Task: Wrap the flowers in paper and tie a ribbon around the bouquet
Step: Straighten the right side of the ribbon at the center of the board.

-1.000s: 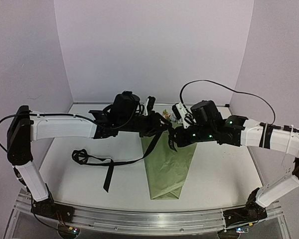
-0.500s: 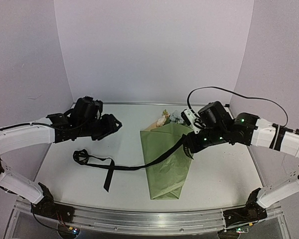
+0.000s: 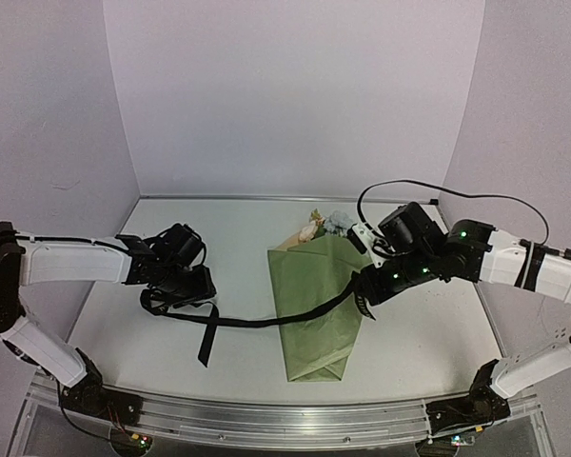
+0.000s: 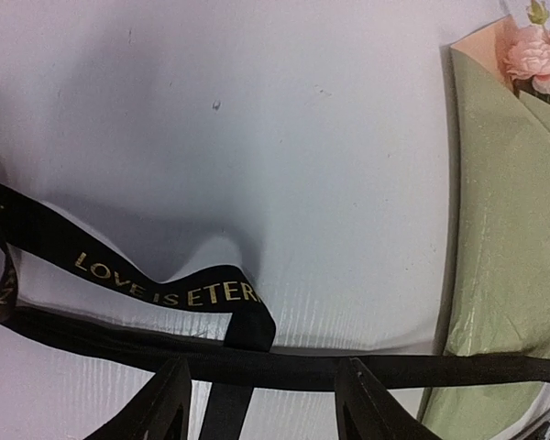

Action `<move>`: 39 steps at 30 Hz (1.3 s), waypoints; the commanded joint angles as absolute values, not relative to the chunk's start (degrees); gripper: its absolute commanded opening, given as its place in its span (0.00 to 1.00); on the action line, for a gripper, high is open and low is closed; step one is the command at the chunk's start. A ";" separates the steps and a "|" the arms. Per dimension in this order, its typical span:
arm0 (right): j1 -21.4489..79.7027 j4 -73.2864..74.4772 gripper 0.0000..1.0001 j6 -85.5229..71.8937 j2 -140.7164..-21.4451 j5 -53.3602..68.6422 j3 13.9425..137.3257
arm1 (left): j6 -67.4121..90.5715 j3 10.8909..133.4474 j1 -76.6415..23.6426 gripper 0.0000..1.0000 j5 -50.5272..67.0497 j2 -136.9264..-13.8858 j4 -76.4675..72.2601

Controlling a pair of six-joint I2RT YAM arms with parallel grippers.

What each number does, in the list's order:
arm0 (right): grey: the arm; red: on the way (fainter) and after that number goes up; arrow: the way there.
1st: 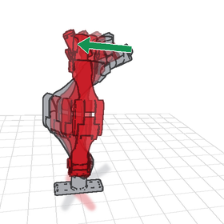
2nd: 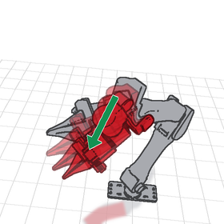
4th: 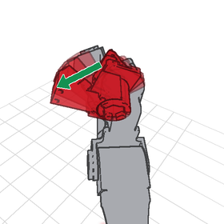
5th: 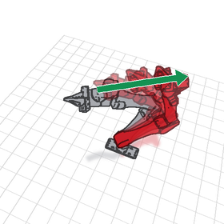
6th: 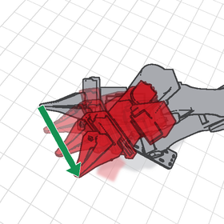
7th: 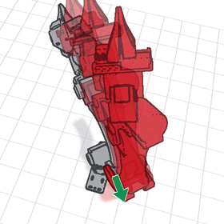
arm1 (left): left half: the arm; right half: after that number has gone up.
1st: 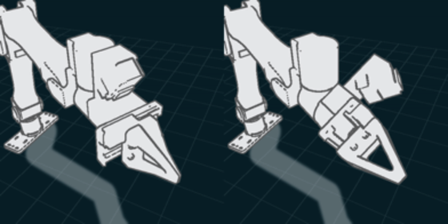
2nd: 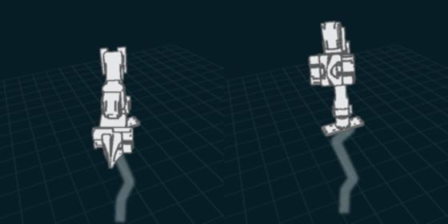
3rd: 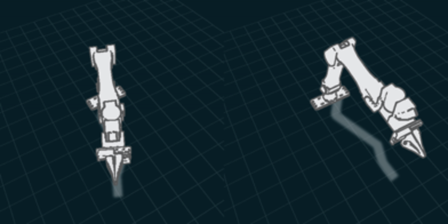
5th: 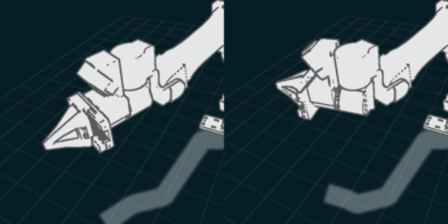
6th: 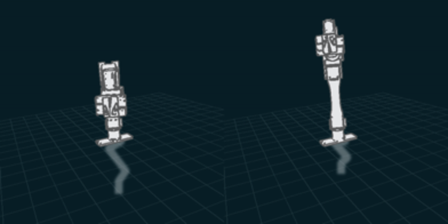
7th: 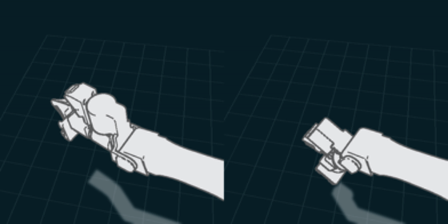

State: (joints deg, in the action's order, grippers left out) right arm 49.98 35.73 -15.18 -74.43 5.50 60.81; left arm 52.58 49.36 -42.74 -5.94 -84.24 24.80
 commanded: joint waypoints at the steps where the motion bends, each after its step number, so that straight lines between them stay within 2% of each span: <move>1: 50.34 36.22 0.00 -15.49 -72.39 5.59 59.81 | 59.70 48.77 -42.97 0.55 -3.13 -88.64 18.46; 8: 50.31 35.68 0.00 -15.47 -71.53 5.38 58.38 | 69.54 48.25 -43.41 0.52 -7.30 -93.63 13.36; 17: 50.31 35.16 0.00 -15.00 -69.12 4.79 55.68 | 75.44 50.98 -43.42 0.37 -14.00 -99.81 15.55; 20: 50.29 35.16 0.00 -14.67 -67.96 3.98 54.74 | 75.86 52.13 -43.24 0.25 -15.60 -101.13 16.29; 22: 50.28 35.19 0.00 -14.43 -66.92 3.15 53.98 | 75.02 53.35 -42.47 0.07 -16.87 -101.41 16.67; 23: 50.28 35.32 0.00 -14.27 -66.26 2.42 53.58 | 74.17 54.13 -41.85 0.02 -17.41 -101.18 17.07; 30: 48.50 46.41 0.00 -10.63 -60.37 -10.41 54.65 | 66.05 58.49 -32.06 0.00 -28.43 -88.42 25.44; 35: 40.28 55.56 0.00 -12.39 -56.67 -13.75 55.97 | 59.08 56.94 -20.56 0.00 -35.50 -72.77 27.43; 39: 35.66 63.44 0.00 -11.18 -55.74 -20.01 58.50 | 56.42 56.93 -13.32 0.00 -39.50 -65.48 32.28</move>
State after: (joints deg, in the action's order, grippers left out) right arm 39.42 52.83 -12.21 -56.92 -11.34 54.33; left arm 61.75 55.53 -17.83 -32.12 -71.07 25.08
